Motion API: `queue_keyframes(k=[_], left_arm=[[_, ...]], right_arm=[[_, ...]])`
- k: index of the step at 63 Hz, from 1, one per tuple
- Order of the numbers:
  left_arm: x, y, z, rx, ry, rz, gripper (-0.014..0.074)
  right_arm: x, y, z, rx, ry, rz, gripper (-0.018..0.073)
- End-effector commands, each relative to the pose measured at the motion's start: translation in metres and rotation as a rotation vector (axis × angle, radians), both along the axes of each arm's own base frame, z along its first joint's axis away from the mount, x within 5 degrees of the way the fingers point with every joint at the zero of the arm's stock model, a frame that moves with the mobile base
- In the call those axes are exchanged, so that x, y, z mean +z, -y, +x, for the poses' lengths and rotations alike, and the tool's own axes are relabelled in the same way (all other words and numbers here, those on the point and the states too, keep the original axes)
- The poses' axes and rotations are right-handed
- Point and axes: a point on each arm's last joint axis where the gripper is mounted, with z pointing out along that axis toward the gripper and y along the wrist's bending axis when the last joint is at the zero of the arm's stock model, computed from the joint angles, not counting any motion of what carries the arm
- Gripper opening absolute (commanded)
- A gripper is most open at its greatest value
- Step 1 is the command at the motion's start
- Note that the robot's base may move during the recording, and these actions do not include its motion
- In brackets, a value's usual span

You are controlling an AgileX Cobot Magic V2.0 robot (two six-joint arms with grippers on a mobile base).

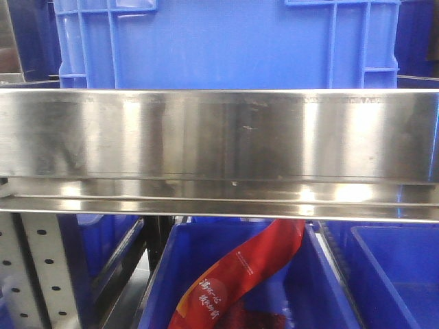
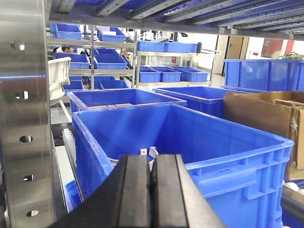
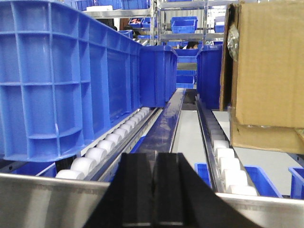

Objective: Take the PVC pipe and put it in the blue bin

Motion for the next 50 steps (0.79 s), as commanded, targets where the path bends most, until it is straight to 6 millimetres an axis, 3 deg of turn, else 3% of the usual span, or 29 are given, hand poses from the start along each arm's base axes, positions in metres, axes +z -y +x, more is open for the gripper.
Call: queue_keyframes(k=[1,50], left_arm=[[0.0015,-0.0012,-0.0013,0.005,0.013,-0.016,-0.0111],[0.0015,-0.0012,-0.0013,0.005,0.013,-0.016,-0.0111]], right_arm=[[0.0030,0.0007,-0.0006,-0.011,0.039,-0.006,-0.0154],[0.0033,0.0007,-0.0006,-0.011,0.043,-0.006,-0.0154]])
